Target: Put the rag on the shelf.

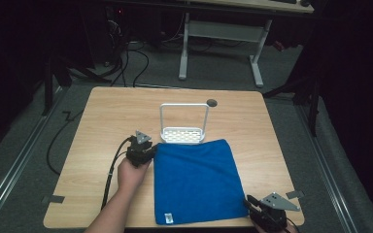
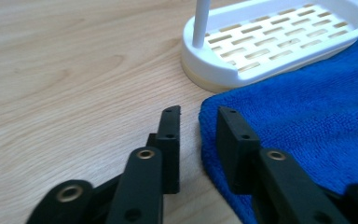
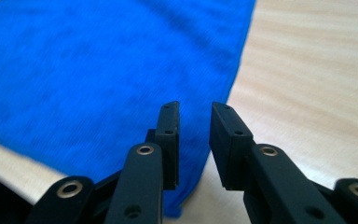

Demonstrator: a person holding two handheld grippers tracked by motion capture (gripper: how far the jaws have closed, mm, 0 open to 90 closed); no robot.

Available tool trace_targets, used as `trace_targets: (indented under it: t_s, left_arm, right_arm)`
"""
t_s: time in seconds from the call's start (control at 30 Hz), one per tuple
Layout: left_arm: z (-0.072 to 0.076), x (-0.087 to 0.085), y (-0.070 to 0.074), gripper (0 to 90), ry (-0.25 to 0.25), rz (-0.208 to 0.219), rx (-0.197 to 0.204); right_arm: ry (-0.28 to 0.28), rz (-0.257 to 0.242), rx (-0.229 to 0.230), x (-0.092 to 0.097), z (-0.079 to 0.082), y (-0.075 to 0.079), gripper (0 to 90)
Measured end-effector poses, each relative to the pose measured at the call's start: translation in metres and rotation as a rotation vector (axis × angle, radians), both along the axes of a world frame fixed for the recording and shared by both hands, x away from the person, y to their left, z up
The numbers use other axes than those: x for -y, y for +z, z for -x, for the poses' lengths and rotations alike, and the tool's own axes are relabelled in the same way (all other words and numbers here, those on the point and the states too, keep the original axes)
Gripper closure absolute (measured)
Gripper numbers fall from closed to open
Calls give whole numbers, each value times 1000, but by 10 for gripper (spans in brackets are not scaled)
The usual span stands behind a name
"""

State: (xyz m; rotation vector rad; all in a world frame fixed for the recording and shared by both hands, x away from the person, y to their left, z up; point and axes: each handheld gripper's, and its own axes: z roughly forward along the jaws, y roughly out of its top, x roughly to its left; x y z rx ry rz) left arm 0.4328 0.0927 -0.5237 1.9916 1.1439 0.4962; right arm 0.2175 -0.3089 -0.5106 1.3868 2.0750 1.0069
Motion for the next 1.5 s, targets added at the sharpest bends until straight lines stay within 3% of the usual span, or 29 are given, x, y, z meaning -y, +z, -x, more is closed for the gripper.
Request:
trace_targets:
  t_s: [0.17, 0.2, 0.27, 0.5, 0.63, 0.9, 1.03, 1.23, 1.27, 1.4, 1.5]
  left_arm:
    - [18, -14, 4, 659, 14, 5, 31]
    - [21, -18, 5, 654, 18, 4, 35]
    - [27, -26, 6, 643, 21, 36, 28]
    - [42, -42, 6, 619, 47, 75, 18]
    - [46, -41, 5, 600, 42, 73, 15]
    - [36, -30, 1, 586, 30, 76, -13]
    - [32, -31, 0, 647, 49, 108, -18]
    - [18, -28, 2, 727, 59, 99, -24]
    - [13, -25, 0, 746, 61, 114, -42]
    - [6, -17, -2, 748, 58, 102, -43]
    - [1, -15, -5, 738, 81, 126, -52]
  right_arm:
    - [-17, -11, 24, 4, -12, 1, 705]
    - [-18, -6, 46, 3, -21, 3, 704]
    - [-21, -8, 53, 2, -24, 4, 706]
    - [-15, 2, 120, -9, -56, 12, 711]
    - [11, 7, 115, -14, -79, 12, 687]
    - [14, 19, 79, -21, -125, 11, 636]
    - [14, 12, 64, -20, -136, 11, 638]
    - [1, -5, 39, -20, -158, 13, 638]
    - [-4, 2, 36, -22, -165, 13, 638]
    - [-3, 24, 20, -25, -174, 12, 637]
    - [1, 43, 18, -29, -180, 11, 634]
